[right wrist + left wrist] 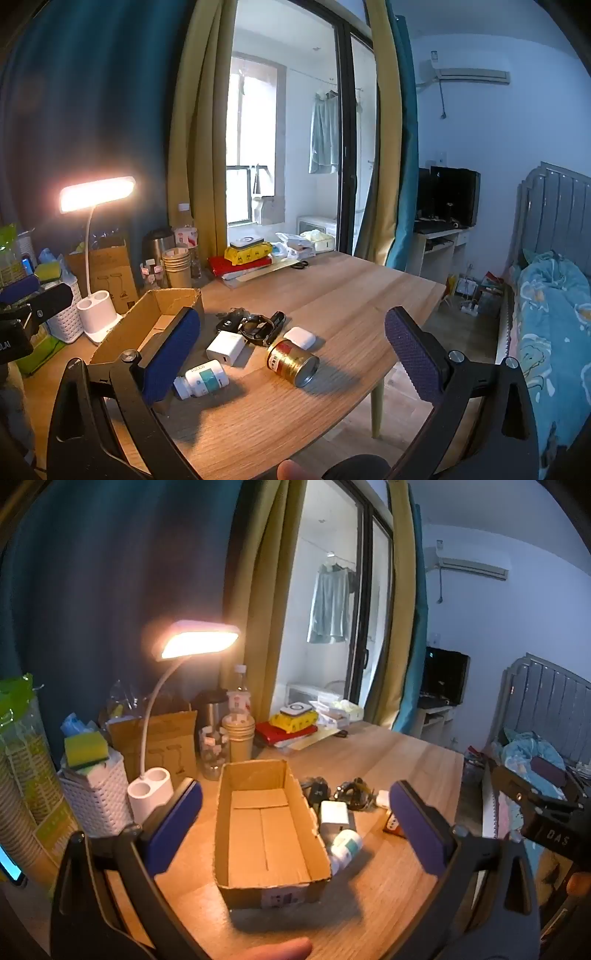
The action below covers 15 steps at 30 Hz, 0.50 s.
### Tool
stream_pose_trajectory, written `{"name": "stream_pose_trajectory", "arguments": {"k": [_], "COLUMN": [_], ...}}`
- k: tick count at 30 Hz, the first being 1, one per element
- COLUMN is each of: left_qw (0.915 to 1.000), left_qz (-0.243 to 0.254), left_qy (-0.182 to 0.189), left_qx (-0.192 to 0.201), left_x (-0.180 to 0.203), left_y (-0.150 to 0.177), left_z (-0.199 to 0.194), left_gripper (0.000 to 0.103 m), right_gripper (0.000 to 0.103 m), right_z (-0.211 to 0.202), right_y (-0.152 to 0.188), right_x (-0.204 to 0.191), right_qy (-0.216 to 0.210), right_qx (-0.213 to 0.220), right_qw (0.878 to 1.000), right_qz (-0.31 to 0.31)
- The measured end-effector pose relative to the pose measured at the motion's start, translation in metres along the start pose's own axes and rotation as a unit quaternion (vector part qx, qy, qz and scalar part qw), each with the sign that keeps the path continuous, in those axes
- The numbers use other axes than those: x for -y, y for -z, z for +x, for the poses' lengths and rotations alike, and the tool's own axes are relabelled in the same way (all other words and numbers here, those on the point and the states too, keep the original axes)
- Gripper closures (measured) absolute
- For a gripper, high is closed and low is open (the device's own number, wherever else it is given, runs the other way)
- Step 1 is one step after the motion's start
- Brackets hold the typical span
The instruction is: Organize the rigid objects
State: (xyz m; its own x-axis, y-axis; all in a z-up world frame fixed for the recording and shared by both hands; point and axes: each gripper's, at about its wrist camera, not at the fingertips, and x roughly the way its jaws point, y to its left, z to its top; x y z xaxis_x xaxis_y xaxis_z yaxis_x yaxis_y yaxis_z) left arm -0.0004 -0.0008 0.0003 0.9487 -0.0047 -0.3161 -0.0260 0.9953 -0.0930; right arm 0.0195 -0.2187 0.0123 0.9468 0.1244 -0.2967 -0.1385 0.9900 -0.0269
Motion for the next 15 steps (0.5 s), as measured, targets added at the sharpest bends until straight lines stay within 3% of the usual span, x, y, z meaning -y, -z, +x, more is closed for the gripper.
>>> {"name": "stream_pose_trajectory", "arguments": {"k": [15], "left_qw": [1.0], "left_qz": [-0.005], "left_qy": [-0.004], "left_qx": [-0.001], "left_x": [0.0028], "left_y": [0.0023], "left_z": [0.0006], "left_gripper": [0.001], "right_gripper": [0.001], "right_z": [-0.0004], "right_y": [0.0], "right_x": [-0.0001], "right_qy": [-0.001], "right_qx": [0.001], "right_qw": [1.0], "right_qz": [-0.002]}}
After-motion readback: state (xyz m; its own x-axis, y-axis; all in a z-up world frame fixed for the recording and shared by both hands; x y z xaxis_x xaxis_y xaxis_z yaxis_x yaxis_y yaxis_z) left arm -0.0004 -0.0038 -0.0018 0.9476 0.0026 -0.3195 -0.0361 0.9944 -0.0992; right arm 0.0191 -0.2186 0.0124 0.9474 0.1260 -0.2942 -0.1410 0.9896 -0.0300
